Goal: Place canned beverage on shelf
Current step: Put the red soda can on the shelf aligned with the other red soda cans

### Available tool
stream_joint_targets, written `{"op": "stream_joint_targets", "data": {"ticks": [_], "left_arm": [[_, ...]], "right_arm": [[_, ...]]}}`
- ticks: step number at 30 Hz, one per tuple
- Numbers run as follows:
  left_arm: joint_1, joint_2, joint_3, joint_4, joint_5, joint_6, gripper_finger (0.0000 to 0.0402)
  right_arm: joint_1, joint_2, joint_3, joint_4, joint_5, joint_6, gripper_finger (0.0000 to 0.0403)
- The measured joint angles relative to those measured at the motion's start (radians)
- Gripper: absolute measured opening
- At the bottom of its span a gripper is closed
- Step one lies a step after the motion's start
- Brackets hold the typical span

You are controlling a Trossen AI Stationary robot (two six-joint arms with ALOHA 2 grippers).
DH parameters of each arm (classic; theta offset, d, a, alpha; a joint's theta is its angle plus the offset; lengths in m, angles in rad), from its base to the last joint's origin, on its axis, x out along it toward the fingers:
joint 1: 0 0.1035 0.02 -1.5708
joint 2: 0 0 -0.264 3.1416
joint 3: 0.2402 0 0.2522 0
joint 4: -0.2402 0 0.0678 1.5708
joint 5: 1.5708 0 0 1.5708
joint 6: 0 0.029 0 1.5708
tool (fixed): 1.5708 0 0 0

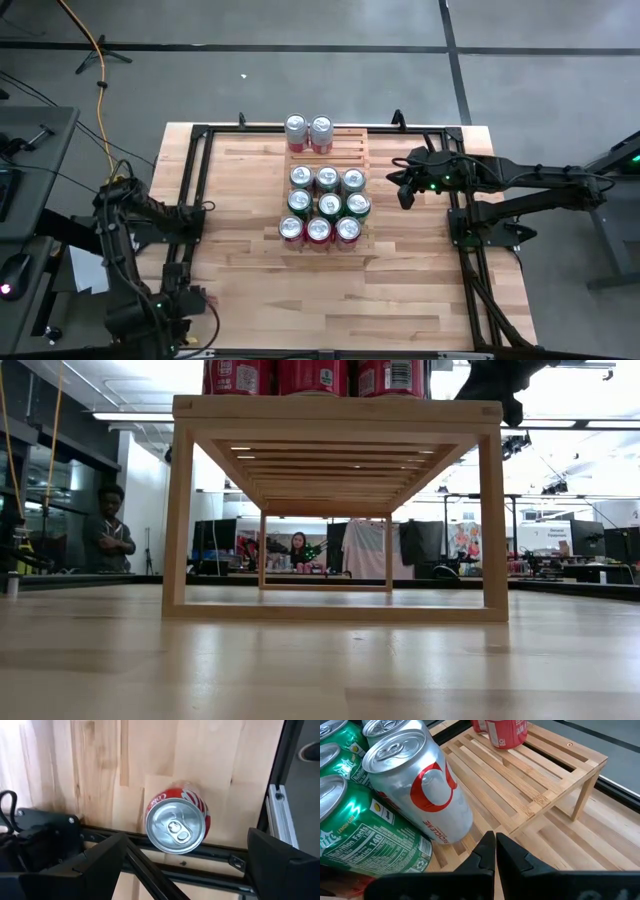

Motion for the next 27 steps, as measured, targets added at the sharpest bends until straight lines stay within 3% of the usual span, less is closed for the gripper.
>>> {"op": "stream_joint_targets", "data": {"ticks": [5, 27], "left_arm": [[-0.016, 0.0, -0.033, 0.003, -0.044, -0.011, 0.0318], [-0.027, -0.074, -0.338, 0.27, -0.01, 0.037, 0.0318]], "right_arm": [[0.0, 0.0, 0.0, 0.0, 0.016, 0.0, 0.0], [0.0, 0.0, 0.0, -0.004, 0.024, 0.06, 0.0]]}}
